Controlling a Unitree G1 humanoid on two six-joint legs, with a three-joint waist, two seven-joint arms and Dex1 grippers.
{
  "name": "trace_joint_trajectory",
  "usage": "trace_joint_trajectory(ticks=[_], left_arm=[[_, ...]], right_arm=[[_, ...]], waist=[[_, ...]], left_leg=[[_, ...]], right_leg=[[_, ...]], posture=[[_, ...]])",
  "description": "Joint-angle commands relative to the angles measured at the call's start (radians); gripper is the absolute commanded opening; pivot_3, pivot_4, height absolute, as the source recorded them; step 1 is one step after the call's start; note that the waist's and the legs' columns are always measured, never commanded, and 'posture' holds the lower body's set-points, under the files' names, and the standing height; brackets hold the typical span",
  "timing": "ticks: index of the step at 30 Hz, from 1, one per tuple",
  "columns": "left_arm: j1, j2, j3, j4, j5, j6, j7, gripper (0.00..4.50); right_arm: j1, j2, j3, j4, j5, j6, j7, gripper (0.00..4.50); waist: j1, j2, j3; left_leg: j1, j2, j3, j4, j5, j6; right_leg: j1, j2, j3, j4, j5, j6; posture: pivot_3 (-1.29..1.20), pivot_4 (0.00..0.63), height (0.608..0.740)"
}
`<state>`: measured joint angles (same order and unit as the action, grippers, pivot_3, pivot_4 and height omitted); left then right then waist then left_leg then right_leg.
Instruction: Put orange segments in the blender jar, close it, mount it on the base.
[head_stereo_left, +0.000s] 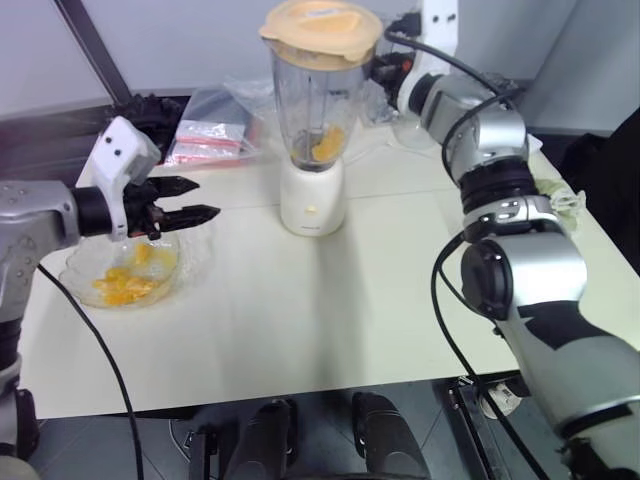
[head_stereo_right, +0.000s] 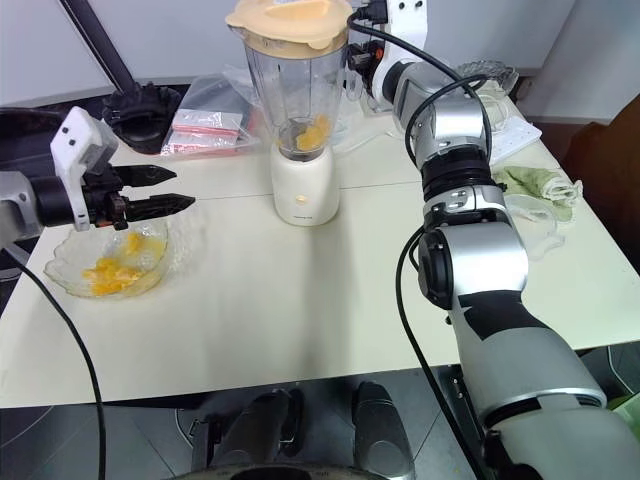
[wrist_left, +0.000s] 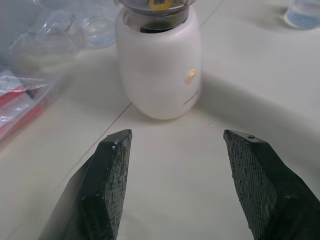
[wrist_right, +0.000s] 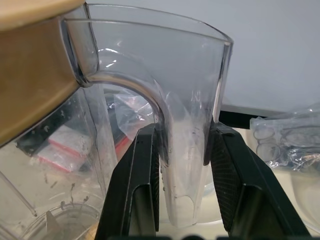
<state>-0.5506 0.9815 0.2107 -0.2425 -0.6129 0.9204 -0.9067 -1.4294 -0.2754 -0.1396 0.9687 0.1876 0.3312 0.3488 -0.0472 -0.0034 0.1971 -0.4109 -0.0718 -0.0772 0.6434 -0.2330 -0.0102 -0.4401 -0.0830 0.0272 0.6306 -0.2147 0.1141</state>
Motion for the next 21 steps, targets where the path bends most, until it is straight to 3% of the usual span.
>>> trace_joint_trajectory(ticks=[1,7,21], left_arm=[[-0.044,-0.014,0.079,-0.019,-0.066,0.029,0.028,3.05],[-0.068,-0.068,0.143,0.001,-0.127,0.063,0.110,3.05],[-0.053,-0.092,0.162,-0.008,-0.165,0.055,0.175,3.05]], right_arm=[[-0.021,0.018,0.000,0.011,-0.008,-0.027,0.001,0.86],[-0.035,0.041,0.020,0.072,-0.039,-0.060,0.009,0.86],[-0.062,-0.002,0.040,0.227,-0.107,-0.163,0.010,0.86]], waist=[[0.000,0.000,0.000],[-0.002,0.000,0.000],[-0.006,-0.001,-0.001]], left_leg=[[0.000,0.000,0.000,0.000,0.000,0.000],[0.001,0.000,0.000,0.000,0.001,-0.001],[0.004,0.000,-0.002,0.002,0.001,-0.002]], right_leg=[[0.000,0.000,0.000,0.000,0.000,0.000],[0.000,0.001,0.000,0.001,0.001,-0.001],[0.005,0.001,-0.001,0.001,0.001,-0.001]], posture=[[0.00,0.150,0.740],[0.00,0.150,0.740],[0.00,0.150,0.740]])
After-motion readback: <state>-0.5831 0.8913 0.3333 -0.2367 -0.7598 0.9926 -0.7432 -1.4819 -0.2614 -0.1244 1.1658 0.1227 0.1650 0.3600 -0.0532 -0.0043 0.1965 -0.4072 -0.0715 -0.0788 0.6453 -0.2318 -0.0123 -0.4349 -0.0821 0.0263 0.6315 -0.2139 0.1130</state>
